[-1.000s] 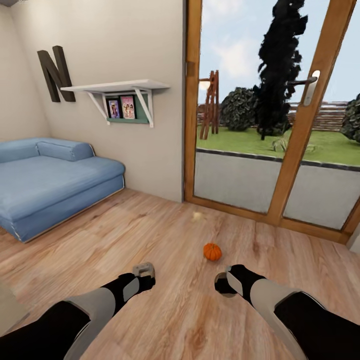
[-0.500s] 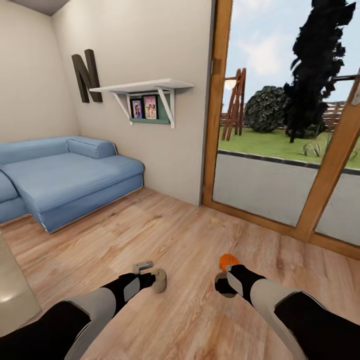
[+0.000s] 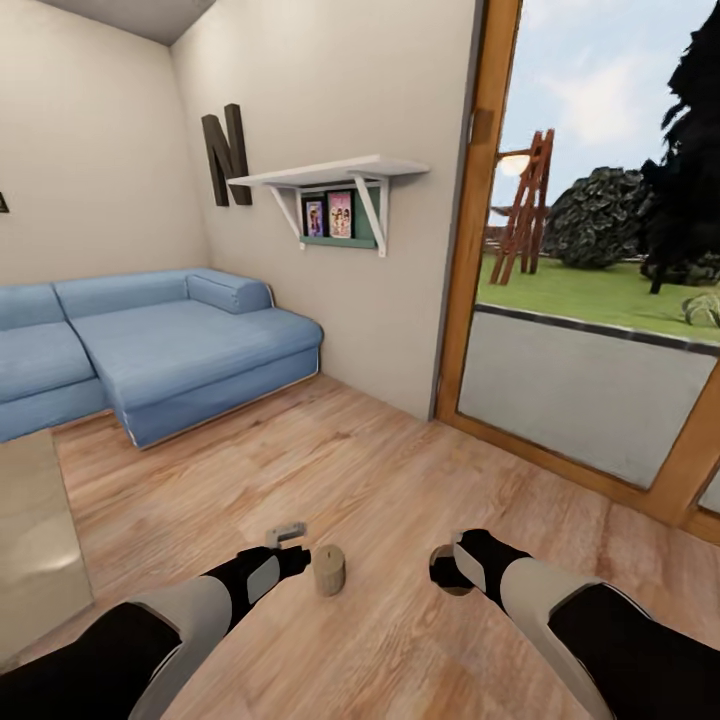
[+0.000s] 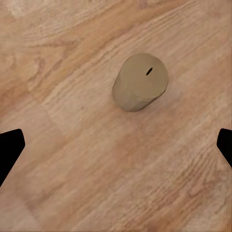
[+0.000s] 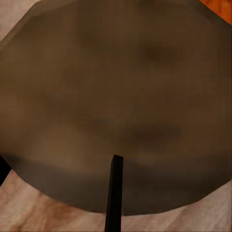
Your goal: Place each of the two pumpkins and all three candles from the living room inside a cabinet in the living room (use any cabinet), then make sure every cabinet is closed, and position the cauldron so it is next to a table in the living room.
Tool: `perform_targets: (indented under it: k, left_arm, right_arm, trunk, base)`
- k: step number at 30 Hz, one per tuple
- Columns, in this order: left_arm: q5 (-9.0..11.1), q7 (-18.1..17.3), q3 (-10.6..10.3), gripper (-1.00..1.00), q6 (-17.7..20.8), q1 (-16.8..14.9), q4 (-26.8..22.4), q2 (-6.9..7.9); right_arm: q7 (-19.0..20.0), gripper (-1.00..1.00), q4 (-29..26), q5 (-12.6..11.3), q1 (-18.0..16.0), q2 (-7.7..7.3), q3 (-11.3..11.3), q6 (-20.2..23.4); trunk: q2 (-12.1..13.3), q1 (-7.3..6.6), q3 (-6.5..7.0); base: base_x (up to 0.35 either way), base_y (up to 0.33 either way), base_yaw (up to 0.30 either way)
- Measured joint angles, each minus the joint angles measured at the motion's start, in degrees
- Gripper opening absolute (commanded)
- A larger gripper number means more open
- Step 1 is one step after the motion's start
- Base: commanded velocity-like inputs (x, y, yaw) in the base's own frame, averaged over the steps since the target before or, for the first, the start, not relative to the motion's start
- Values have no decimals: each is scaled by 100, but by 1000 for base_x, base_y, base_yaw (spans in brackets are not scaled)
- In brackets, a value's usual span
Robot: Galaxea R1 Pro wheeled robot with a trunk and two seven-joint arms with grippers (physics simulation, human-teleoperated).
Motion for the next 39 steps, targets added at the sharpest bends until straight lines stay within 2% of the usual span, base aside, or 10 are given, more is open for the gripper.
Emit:
perform_targets:
  k: [23, 33, 39]
  left_arm:
    - [0, 2, 0, 100, 1, 0, 0, -6]
    - [0, 1, 0, 100, 4, 0, 0, -9]
    - [-1, 1, 0, 100, -1, -2, 3, -9]
  right_arm:
    - [-1, -100, 1, 0, 0, 7, 3, 0]
    - [-1, -100, 0, 3, -3, 9, 8, 0]
    - [-1, -100, -3, 3, 0, 7, 8, 2]
  trunk:
    - [0, 1, 63]
    - [0, 4, 109]
    - [0, 2, 113]
  base:
    - [156, -283, 265]
    - [-95, -283, 237]
    - [-111, -120, 55]
